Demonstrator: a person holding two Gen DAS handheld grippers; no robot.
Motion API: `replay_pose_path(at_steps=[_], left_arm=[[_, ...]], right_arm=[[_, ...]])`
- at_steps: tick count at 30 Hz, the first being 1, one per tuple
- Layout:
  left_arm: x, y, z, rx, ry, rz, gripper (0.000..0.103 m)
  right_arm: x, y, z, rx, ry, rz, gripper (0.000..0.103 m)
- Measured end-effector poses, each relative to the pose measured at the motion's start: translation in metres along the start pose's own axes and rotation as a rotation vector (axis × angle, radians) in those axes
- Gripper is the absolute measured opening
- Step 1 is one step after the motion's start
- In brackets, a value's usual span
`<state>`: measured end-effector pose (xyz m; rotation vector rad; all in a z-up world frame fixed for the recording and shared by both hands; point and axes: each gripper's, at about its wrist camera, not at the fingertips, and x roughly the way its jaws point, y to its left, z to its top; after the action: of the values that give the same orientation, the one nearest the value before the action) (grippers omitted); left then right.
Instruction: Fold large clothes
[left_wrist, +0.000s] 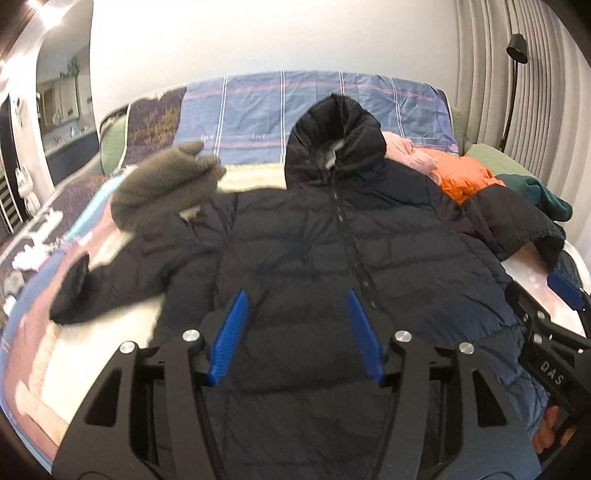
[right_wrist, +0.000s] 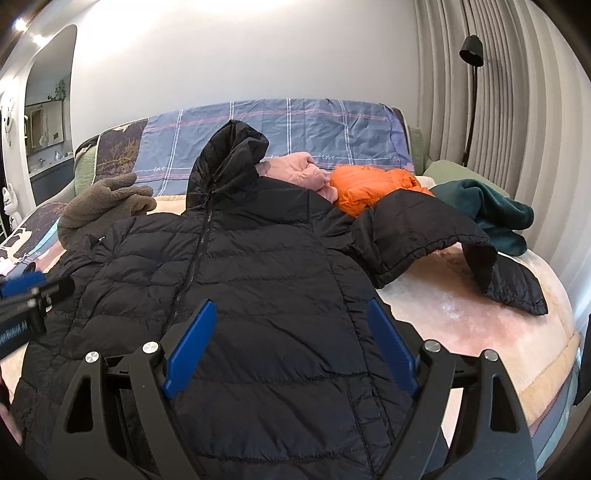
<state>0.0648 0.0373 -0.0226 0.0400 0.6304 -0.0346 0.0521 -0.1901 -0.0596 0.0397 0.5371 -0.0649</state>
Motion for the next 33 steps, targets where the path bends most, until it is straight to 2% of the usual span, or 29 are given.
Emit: replay_pose_path(at_steps=[5,14,22,33], left_arm=[[0.011,-0.004,0.016,0.049,-0.018,0.011,0.063],[0.053,-0.009,0.033,0.090,0.015,-0.002,0.071],[0.107,-0.007,0.050,0.109,0.074,0.002,0.072],[0.162,0.002,0.058,0.095,0.096,-0.009,0.079]], right_arm=[[0.009,0.006,0.012,-0.041,0.016,0.028,0.085],[0.055,0.015,0.040,-0.059,0.183,0.116,0.085],[0.085,0.028,0.057,-0.127,0.192,0.090,0.085],[0.135,0.049,0.070,-0.152,0.230,0.108,0.085]])
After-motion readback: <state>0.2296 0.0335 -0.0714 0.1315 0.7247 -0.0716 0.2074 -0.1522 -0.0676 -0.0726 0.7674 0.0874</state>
